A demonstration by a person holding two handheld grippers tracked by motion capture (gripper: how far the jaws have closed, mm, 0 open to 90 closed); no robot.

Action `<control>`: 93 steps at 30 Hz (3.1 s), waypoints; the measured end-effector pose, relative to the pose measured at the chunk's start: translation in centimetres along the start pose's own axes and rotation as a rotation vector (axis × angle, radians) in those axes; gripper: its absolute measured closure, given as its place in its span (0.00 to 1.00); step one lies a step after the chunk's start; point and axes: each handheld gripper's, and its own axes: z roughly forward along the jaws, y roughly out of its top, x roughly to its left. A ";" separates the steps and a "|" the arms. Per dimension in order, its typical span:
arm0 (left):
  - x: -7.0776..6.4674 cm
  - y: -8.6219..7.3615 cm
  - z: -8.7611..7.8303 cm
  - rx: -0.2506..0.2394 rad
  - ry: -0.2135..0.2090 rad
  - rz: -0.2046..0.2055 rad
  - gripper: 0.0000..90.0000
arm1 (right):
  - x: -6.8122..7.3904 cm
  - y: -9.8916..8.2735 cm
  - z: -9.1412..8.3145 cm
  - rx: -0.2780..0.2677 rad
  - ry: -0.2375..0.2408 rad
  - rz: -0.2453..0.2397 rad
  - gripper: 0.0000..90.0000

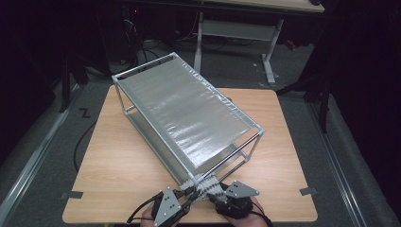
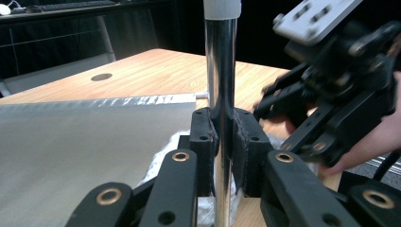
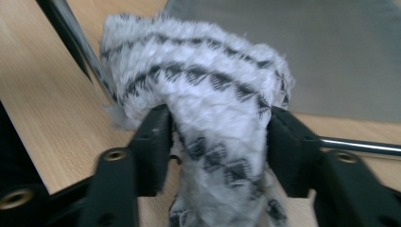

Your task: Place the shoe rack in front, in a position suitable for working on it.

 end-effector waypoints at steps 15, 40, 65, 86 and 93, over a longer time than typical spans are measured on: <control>0.0 -0.1 -0.2 -0.004 0.006 -0.008 0.89 | 1.1 0.1 1.9 0.071 0.049 -0.044 0.83; -0.1 -0.2 -0.5 -0.006 -0.011 0.004 0.89 | -10.1 -2.1 -0.7 0.061 -0.316 0.211 0.80; -0.1 -0.2 -0.5 -0.007 -0.015 -0.003 0.88 | -5.2 -1.3 0.2 0.080 -0.139 0.103 0.79; -0.1 -0.3 -0.4 -0.008 -0.017 -0.012 0.89 | 1.3 -0.2 1.5 0.085 0.078 -0.062 0.78; -0.1 -0.3 -0.5 -0.006 -0.019 -0.012 0.89 | -0.7 -0.4 1.3 0.086 0.009 -0.008 0.78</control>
